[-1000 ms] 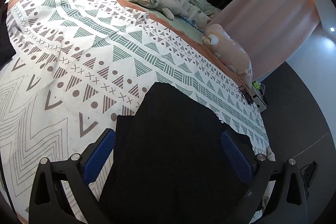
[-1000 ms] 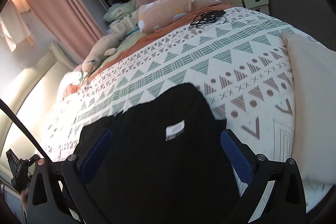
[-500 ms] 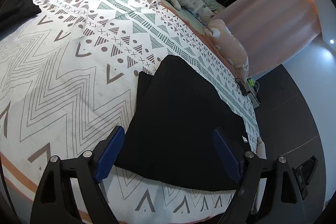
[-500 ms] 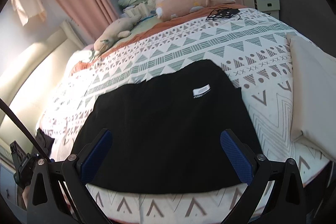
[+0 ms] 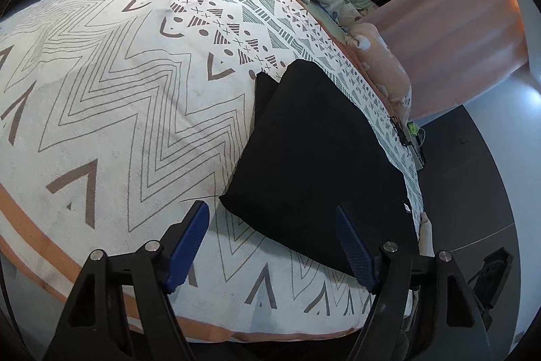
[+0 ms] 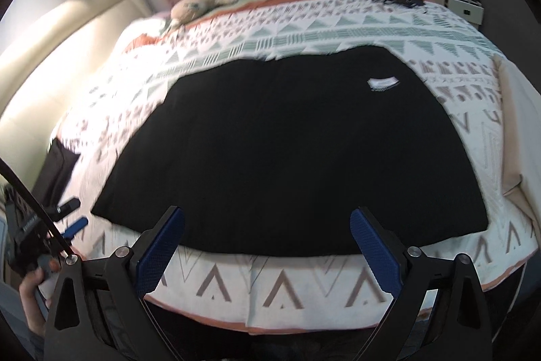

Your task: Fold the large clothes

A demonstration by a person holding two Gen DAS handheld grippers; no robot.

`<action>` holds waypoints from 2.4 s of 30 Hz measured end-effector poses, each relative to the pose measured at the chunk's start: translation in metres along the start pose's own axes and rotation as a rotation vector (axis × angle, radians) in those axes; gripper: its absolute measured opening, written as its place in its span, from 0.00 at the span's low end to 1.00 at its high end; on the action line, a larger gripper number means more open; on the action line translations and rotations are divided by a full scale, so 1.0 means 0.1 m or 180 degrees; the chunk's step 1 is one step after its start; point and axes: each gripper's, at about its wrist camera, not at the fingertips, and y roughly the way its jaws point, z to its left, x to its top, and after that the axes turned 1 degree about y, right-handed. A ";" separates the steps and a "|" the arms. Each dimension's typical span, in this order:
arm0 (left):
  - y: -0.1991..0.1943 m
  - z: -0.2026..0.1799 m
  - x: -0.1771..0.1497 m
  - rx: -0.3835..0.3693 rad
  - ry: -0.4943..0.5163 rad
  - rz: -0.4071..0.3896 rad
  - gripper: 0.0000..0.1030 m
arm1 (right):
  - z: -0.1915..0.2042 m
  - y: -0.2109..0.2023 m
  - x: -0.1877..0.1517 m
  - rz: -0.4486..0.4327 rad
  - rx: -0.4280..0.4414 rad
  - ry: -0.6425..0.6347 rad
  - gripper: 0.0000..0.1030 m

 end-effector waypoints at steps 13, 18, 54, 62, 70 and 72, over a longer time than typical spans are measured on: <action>0.14 -0.03 0.00 0.0228 -0.0011 -0.0119 0.62 | 0.33 0.65 0.11 0.0400 -0.0101 -0.0334 0.74; 0.28 -0.03 0.01 0.0340 0.0010 -0.0054 0.62 | 0.34 0.99 0.28 0.0512 -0.0249 -0.0400 0.71; 0.61 0.04 -0.04 -0.0050 -0.0616 0.0402 0.57 | 0.33 2.71 1.23 0.0936 -0.0288 -0.0506 0.66; 0.63 -0.01 -0.02 0.0024 -0.0573 0.0398 0.28 | 0.33 2.57 0.60 0.0960 -0.0124 -0.0505 0.58; 0.40 -0.15 0.01 -0.0283 -0.0509 0.0210 0.11 | 0.42 2.41 -0.14 0.0822 0.0028 -0.0360 0.52; 0.36 -0.21 0.03 -0.0346 -0.0485 0.0183 0.10 | 0.41 2.42 -0.27 0.0774 0.0068 -0.0306 0.49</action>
